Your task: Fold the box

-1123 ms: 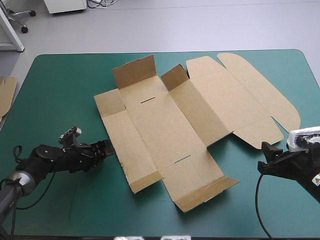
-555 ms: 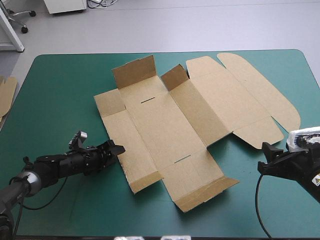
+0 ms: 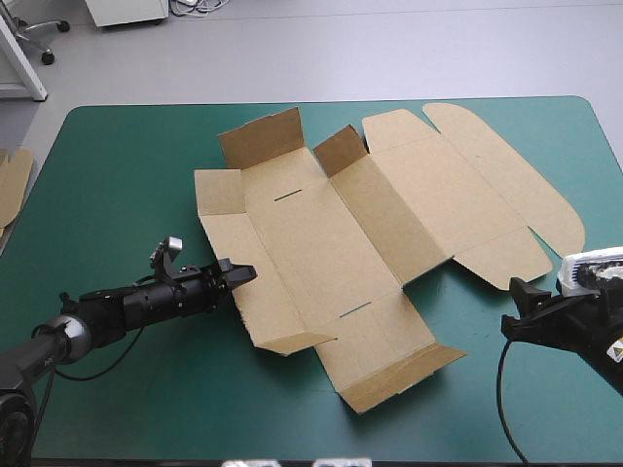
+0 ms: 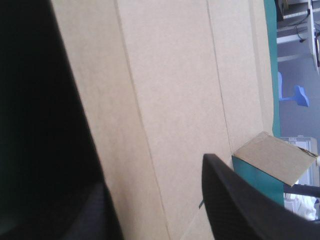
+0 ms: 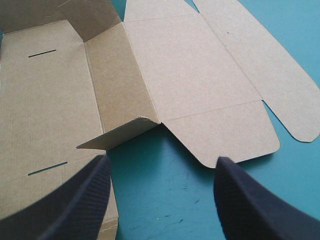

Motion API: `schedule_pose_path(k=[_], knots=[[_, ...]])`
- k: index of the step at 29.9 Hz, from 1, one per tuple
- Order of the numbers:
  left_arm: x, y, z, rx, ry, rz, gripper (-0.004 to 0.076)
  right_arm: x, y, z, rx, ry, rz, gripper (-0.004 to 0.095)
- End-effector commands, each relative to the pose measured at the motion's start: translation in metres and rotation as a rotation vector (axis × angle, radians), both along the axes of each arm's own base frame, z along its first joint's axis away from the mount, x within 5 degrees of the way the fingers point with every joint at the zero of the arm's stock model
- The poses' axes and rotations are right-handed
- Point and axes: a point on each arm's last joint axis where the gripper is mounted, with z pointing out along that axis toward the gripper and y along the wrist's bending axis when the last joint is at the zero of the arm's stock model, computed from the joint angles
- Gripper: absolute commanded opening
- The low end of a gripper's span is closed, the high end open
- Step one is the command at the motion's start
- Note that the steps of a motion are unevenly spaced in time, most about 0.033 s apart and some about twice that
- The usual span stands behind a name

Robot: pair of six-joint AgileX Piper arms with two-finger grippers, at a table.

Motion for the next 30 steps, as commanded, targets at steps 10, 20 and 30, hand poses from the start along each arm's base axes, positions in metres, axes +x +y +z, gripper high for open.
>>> schedule_pose_path(k=[10, 20, 30], knots=[[0.016, -0.031, 0.030, 0.160, -0.047, -0.080, 0.0309, 0.002, 0.001, 0.013, 0.017, -0.070, -0.001, 0.0562], [0.017, -0.029, 0.025, 0.169, 0.006, -0.042, 0.0104, 0.003, 0.000, 0.014, 0.018, -0.087, -0.005, 0.0562], [0.026, -0.034, 0.012, 0.138, 0.080, -0.075, 0.0053, 0.003, 0.000, 0.015, 0.019, -0.087, -0.004, 0.0562]])
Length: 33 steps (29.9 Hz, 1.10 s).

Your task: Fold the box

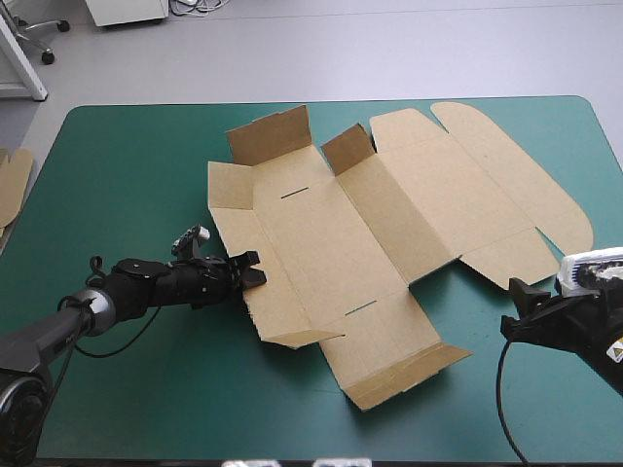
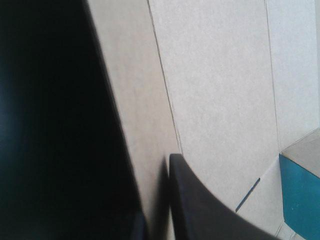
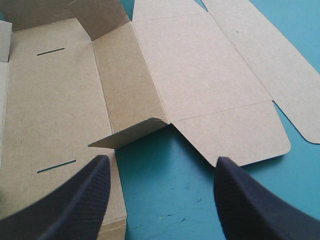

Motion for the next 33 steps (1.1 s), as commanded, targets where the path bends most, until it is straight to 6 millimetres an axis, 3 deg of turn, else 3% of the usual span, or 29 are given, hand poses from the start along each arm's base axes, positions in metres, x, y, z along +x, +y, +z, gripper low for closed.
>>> schedule_pose_path(k=[1, 2, 8, 22, 29, 33], knots=[[0.003, -0.004, 0.012, -0.019, -0.038, -0.032, 0.0024, 0.003, 0.000, 0.015, 0.013, -0.091, -0.008, 0.0562], [0.004, -0.004, 0.014, -0.008, -0.050, -0.047, -0.0014, 0.003, 0.000, 0.015, 0.013, -0.091, -0.008, 0.0562], [0.016, -0.006, 0.036, 0.125, -0.170, -0.249, -0.0014, 0.003, 0.000, 0.015, 0.017, -0.091, -0.007, 0.0562], [0.077, -0.003, 0.144, 0.554, -0.570, -0.588, -0.0014, 0.002, 0.001, 0.014, 0.024, -0.083, -0.002, 0.0562], [0.101, -0.001, 0.171, 0.756, -0.658, -0.826, -0.0014, 0.002, 0.001, 0.014, 0.024, -0.081, -0.002, 0.0562], [0.111, 0.000, 0.187, 0.836, -0.739, -0.860, -0.0014, 0.002, 0.001, 0.014, 0.031, -0.083, 0.000, 0.0562]])
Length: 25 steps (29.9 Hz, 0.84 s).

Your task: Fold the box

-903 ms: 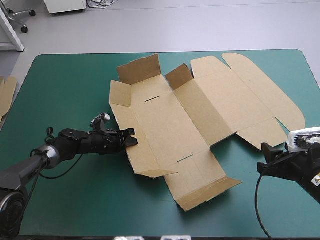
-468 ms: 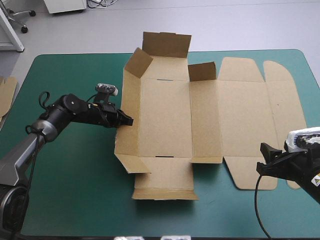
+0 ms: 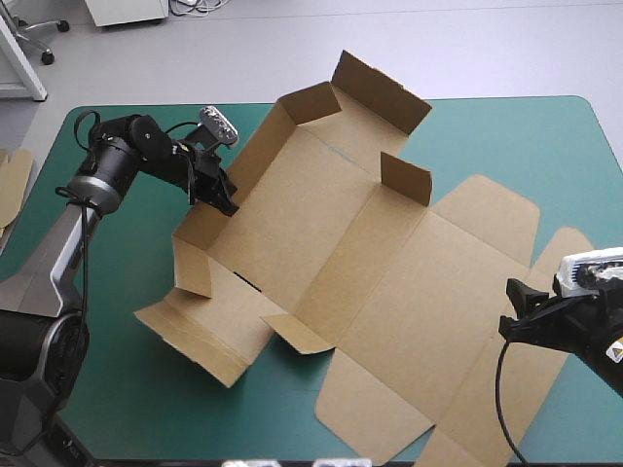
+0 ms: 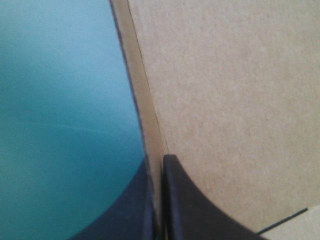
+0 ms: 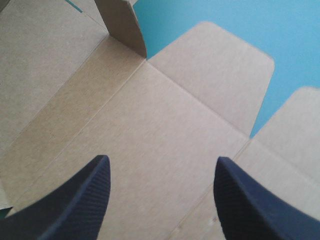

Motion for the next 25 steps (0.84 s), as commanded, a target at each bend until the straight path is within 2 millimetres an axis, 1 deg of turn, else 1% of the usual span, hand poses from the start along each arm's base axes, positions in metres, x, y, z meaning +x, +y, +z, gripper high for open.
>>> schedule_pose_path(k=[1, 7, 11, 14, 17, 20, 22, 25], knots=[[-0.002, -0.001, 0.044, 0.013, -0.199, -0.057, -0.0014, 0.003, 0.000, 0.014, 0.017, -0.085, -0.006, 0.0562], [0.006, -0.006, 0.068, 0.065, -0.390, -0.133, -0.0014, 0.002, 0.002, 0.015, 0.038, -0.085, 0.002, 0.0562], [0.003, -0.017, 0.081, 0.209, -0.494, -0.199, -0.0014, 0.002, 0.002, 0.015, 0.038, -0.083, 0.002, 0.0562], [-0.003, -0.038, 0.083, 0.331, -0.559, -0.323, -0.0014, 0.003, 0.001, 0.015, 0.025, -0.089, -0.004, 0.0562], [-0.010, -0.062, 0.087, 0.393, -0.672, -0.467, -0.0014, 0.003, -0.004, 0.015, -0.017, -0.087, -0.038, 0.0562], [-0.013, -0.081, 0.094, 0.423, -0.812, -0.542, -0.0014, 0.000, -0.012, 0.020, -0.066, -0.075, -0.114, 0.0562], [-0.014, -0.090, 0.099, 0.434, -0.890, -0.563, -0.0014, -0.004, -0.016, 0.025, -0.096, -0.073, -0.154, 0.0562], [-0.020, -0.103, 0.102, 0.414, -0.932, -0.581, -0.0015, -0.009, -0.021, 0.035, -0.108, -0.080, -0.200, 0.0562]])
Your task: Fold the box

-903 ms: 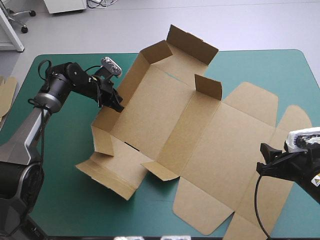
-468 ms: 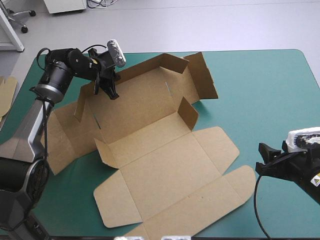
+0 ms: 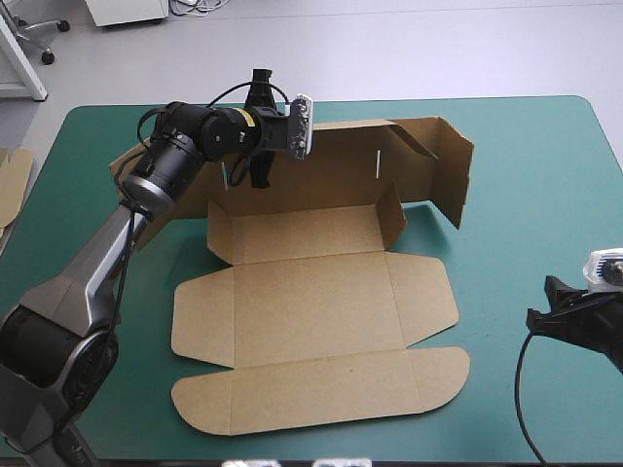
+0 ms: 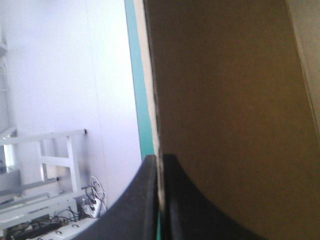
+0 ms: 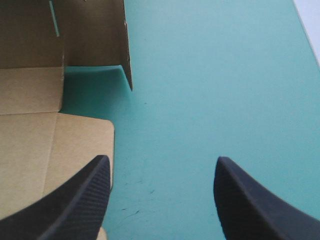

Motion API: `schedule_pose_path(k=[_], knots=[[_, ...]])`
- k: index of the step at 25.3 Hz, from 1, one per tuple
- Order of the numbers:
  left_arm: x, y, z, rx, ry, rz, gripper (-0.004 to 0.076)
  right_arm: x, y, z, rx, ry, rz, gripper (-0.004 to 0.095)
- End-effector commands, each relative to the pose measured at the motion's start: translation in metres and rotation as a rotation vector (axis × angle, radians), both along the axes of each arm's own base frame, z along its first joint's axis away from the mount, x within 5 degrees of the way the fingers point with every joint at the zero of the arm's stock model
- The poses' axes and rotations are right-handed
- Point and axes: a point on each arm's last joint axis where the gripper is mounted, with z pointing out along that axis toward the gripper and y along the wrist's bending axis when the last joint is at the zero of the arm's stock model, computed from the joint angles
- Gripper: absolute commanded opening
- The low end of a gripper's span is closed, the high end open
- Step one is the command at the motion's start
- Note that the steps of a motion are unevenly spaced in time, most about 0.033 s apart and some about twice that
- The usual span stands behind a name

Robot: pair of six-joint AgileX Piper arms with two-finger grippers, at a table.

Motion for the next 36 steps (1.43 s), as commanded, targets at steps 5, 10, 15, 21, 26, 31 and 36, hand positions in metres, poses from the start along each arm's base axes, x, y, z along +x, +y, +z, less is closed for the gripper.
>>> schedule_pose_path(k=[5, 10, 15, 21, 26, 31, 36], knots=[[-0.032, -0.025, 0.023, -0.067, -0.139, 0.009, -0.0015, -0.006, -0.006, 0.028, -0.015, -0.095, -0.068, 0.0562], [-0.065, -0.040, -0.002, -0.107, -0.181, 0.028, -0.0015, -0.007, -0.007, 0.028, -0.005, -0.089, -0.077, 0.0562], [-0.094, -0.036, -0.017, -0.149, -0.153, 0.107, -0.0015, -0.007, -0.007, 0.027, 0.014, -0.069, -0.088, 0.0562], [-0.115, -0.034, -0.027, -0.100, -0.144, 0.137, -0.0014, -0.008, -0.007, 0.025, 0.015, -0.053, -0.090, 0.0561], [-0.113, -0.036, -0.038, -0.143, -0.068, 0.198, -0.0014, -0.008, -0.006, 0.026, 0.023, -0.055, -0.090, 0.0513], [-0.122, -0.047, -0.050, -0.201, -0.192, -0.024, -0.0015, -0.004, -0.007, 0.041, 0.011, -0.008, -0.091, 0.0485], [-0.116, -0.040, -0.064, -0.114, -0.284, 0.028, -0.0014, 0.027, -0.006, 0.045, 0.010, 0.071, -0.090, 0.0485]])
